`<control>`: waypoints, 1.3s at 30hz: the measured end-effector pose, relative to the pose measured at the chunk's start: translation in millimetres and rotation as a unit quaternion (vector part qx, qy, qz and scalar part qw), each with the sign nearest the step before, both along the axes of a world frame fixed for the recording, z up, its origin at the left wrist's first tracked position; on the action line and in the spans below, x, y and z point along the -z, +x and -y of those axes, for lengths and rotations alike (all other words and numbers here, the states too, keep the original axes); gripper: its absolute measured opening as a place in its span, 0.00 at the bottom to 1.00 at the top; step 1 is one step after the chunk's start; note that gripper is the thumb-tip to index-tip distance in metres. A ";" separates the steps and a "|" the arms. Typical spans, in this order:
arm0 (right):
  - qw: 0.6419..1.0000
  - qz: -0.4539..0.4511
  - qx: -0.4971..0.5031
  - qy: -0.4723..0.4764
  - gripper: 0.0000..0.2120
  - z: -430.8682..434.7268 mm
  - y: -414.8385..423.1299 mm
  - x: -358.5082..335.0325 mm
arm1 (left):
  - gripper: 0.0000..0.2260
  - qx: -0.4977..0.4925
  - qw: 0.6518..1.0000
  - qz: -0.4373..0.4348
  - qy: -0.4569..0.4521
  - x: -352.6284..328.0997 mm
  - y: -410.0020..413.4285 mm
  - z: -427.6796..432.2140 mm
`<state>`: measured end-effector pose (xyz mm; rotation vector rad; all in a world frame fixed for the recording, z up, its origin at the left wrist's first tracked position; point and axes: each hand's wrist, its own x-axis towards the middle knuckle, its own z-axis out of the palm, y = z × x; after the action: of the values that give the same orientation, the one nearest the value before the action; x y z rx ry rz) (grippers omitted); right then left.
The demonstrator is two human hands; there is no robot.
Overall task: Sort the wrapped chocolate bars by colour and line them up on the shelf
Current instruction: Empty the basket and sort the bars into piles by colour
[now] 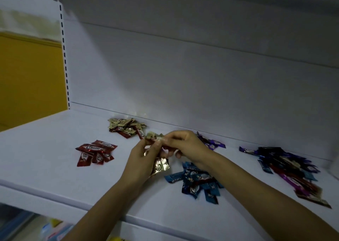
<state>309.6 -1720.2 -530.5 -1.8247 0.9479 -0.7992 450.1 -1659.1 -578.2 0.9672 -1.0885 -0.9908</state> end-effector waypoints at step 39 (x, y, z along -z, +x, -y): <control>0.994 -0.088 -0.060 -0.024 0.19 27.3 99.9 -12.2 | 0.08 -0.136 0.976 -0.145 0.086 -3.4 56.9 3.3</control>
<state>409.6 -1747.5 -518.3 -1.9992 0.9271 -0.5988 507.0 -1662.3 -574.8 1.0425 -0.6165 -0.9731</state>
